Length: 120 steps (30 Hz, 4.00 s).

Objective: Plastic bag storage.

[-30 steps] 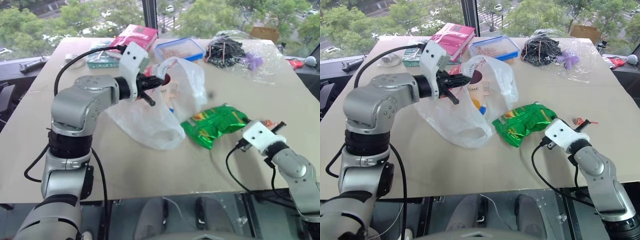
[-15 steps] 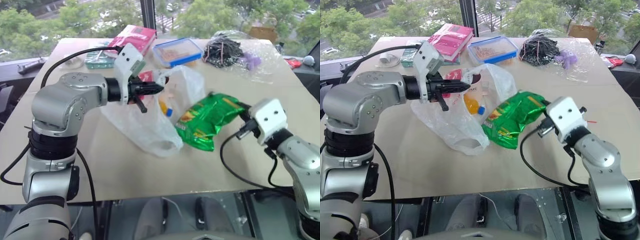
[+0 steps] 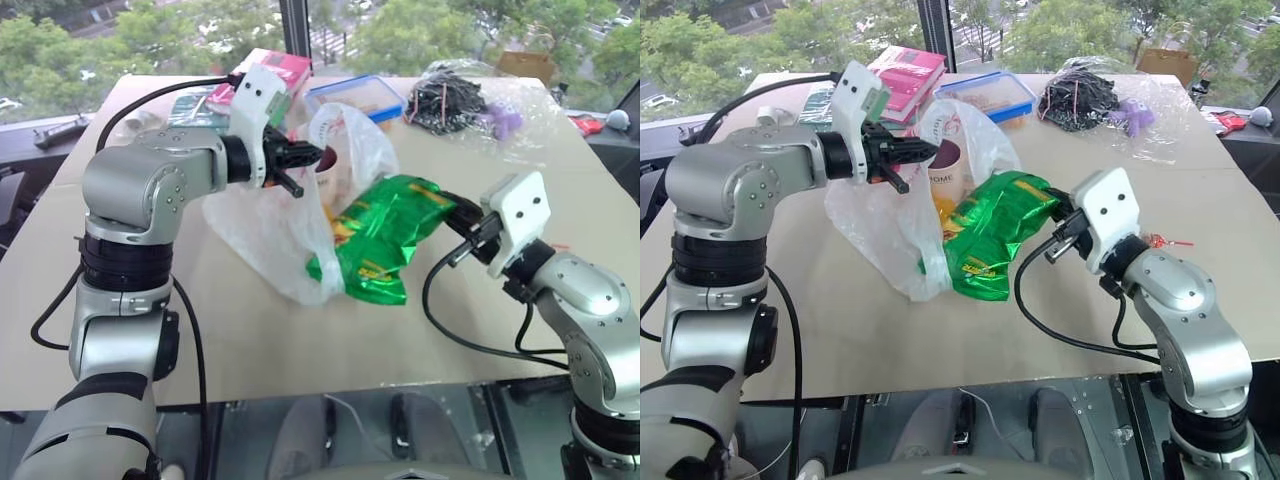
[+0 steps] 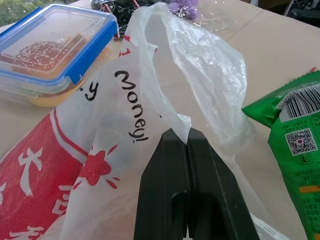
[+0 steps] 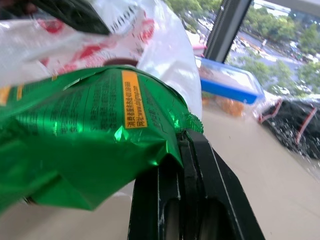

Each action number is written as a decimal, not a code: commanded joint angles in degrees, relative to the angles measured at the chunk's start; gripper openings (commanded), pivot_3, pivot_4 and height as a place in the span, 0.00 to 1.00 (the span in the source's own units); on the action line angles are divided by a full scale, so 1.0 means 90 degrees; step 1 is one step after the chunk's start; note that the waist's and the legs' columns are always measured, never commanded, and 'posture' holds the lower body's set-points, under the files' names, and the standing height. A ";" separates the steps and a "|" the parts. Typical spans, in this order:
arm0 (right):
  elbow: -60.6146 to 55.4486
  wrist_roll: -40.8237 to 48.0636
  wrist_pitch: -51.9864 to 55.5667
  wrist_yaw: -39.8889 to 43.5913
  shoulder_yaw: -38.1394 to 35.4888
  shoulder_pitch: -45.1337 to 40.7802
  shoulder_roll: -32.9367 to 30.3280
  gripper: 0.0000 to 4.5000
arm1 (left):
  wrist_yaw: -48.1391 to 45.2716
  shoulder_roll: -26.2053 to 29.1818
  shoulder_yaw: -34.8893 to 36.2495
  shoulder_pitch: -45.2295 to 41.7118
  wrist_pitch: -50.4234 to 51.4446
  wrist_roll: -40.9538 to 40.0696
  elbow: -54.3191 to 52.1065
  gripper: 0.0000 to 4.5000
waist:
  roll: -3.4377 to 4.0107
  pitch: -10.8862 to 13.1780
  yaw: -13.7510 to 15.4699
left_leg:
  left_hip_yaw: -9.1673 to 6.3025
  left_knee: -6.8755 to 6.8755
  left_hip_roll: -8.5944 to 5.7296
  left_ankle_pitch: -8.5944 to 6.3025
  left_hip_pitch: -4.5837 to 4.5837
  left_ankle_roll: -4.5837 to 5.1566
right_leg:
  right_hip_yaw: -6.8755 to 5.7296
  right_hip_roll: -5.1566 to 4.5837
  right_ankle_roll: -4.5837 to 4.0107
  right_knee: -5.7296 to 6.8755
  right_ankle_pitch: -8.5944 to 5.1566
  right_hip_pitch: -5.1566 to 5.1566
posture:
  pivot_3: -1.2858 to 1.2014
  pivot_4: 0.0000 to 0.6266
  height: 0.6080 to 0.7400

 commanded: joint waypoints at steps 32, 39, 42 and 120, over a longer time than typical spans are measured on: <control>0.6489 -0.1413 -0.3254 -0.0775 0.1875 -0.2659 0.2769 0.01 | 0.0361 -0.0210 0.0937 0.0467 0.0336 -0.1514 -0.1626 0.00 | 0.0008 0.0005 -0.0235 | 0.0027 -0.0016 0.0001 0.0005 -0.0001 -0.0009 | 0.0028 0.0002 -0.0003 0.0028 0.0001 -0.0039 | 0.52 0.24 1.00; 0.7055 -0.1330 -0.3738 -0.0449 0.1792 -0.2849 0.2957 0.01 | 0.0435 -0.0049 0.0964 0.0748 0.0441 -0.1548 -0.1828 0.00 | 0.0008 0.0005 -0.0275 | 0.0025 -0.0017 0.0007 0.0008 -0.0007 -0.0014 | 0.0029 -0.0004 -0.0002 0.0031 0.0002 -0.0046 | 0.52 0.24 1.00; 0.7546 -0.1778 -0.4121 -0.0264 0.2189 -0.2847 0.2814 0.01 | 0.0526 0.0027 0.0900 0.0866 0.0343 -0.1417 -0.1790 0.00 | 0.0008 0.0005 -0.0284 | 0.0024 -0.0019 0.0007 0.0010 -0.0004 -0.0019 | 0.0029 -0.0004 -0.0003 0.0034 0.0002 -0.0046 | 0.52 0.24 1.00; 0.3620 -0.0591 -0.0721 0.1521 0.1395 -0.2533 0.0116 0.00 | -0.0090 -0.0135 0.1000 0.0970 0.0062 -0.1988 -0.1582 0.00 | 0.0026 0.0021 -0.0141 | 0.0057 -0.0001 0.0015 -0.0001 -0.0006 0.0000 | 0.0053 -0.0002 0.0006 0.0027 0.0006 -0.0048 | 0.52 0.24 1.00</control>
